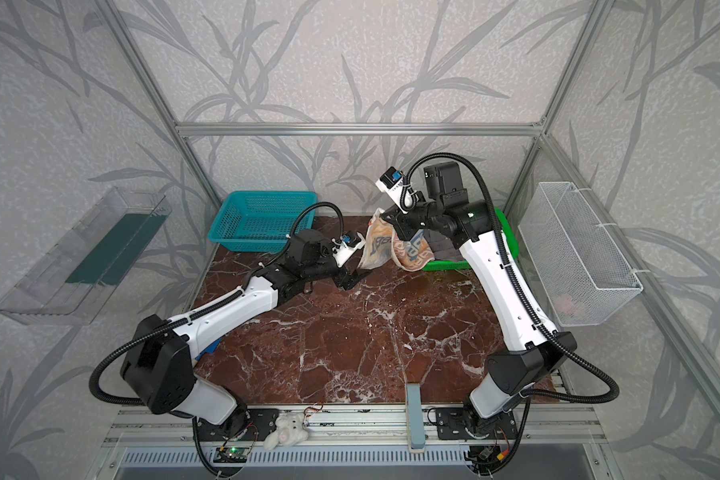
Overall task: Fold and stack the towels
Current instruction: 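Lift the RABBIT towel with the right gripper while the left gripper grasps its other corner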
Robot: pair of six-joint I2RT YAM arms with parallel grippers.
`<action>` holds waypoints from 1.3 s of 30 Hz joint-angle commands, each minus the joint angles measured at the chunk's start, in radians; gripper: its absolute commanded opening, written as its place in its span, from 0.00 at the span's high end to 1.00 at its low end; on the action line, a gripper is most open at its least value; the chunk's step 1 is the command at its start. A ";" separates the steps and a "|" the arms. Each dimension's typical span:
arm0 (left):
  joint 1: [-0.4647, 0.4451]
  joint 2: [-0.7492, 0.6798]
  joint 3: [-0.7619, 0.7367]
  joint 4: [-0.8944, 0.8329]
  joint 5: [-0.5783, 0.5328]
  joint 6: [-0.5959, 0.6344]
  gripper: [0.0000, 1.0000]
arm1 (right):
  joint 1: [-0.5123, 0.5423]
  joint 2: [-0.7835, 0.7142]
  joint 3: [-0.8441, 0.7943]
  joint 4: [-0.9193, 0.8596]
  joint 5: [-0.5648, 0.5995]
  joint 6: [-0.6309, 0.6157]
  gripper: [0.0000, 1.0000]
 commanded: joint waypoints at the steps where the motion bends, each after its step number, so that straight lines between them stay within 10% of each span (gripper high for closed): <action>1: 0.000 0.004 0.028 -0.040 -0.002 0.061 0.29 | -0.015 -0.034 -0.006 0.014 0.006 -0.004 1.00; 11: 0.000 0.049 0.004 0.022 0.018 0.040 0.27 | -0.042 -0.055 -0.023 0.024 -0.022 0.001 1.00; 20: 0.002 0.065 -0.002 0.043 0.012 0.032 1.00 | -0.059 -0.059 -0.040 0.036 -0.025 0.019 1.00; 28: 0.043 -0.048 -0.014 0.075 -0.181 0.109 1.00 | -0.136 -0.105 -0.178 0.233 -0.076 0.102 1.00; 39: 0.106 -0.241 0.259 -0.204 -0.130 0.348 1.00 | -0.150 -0.037 0.107 0.089 -0.186 0.063 1.00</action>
